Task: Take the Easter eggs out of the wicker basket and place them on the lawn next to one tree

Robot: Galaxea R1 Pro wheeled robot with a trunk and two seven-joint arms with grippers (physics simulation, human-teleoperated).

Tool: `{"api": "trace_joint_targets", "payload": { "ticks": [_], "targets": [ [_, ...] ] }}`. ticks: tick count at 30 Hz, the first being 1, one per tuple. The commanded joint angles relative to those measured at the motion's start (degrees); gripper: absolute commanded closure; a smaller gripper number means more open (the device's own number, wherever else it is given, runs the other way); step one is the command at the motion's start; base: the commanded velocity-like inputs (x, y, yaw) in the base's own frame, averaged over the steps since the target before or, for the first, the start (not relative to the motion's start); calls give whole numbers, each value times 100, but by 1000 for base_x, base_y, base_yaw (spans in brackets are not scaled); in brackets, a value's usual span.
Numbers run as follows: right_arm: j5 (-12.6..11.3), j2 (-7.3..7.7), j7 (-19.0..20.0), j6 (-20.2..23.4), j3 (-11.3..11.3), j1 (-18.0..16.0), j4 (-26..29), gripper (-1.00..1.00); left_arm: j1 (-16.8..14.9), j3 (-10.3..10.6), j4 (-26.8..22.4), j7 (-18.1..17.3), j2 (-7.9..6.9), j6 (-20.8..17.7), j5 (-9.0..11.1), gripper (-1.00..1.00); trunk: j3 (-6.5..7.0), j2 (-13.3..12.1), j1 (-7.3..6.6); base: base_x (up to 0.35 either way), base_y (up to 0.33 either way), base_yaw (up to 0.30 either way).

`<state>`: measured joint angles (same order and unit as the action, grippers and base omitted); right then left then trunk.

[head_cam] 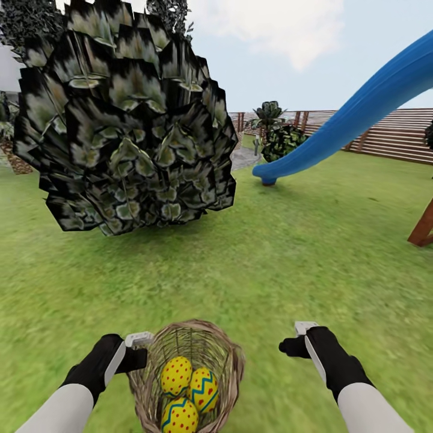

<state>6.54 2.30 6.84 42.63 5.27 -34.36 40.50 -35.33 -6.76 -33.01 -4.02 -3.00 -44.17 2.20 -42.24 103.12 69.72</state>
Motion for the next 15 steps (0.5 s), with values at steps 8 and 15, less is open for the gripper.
{"api": "trace_joint_targets", "payload": {
  "ticks": [8,15],
  "targets": [
    [40,-11,54,31,16,-5,-97,-100,-7,-18,-3,-11,10,-30,70,100,139,-320,-177,0,0,292],
    [509,13,54,-292,9,-5,-812,-100,-1,-18,-2,-11,10,-30,70,100,243,-600,-331,0,0,230]
  ]
}}
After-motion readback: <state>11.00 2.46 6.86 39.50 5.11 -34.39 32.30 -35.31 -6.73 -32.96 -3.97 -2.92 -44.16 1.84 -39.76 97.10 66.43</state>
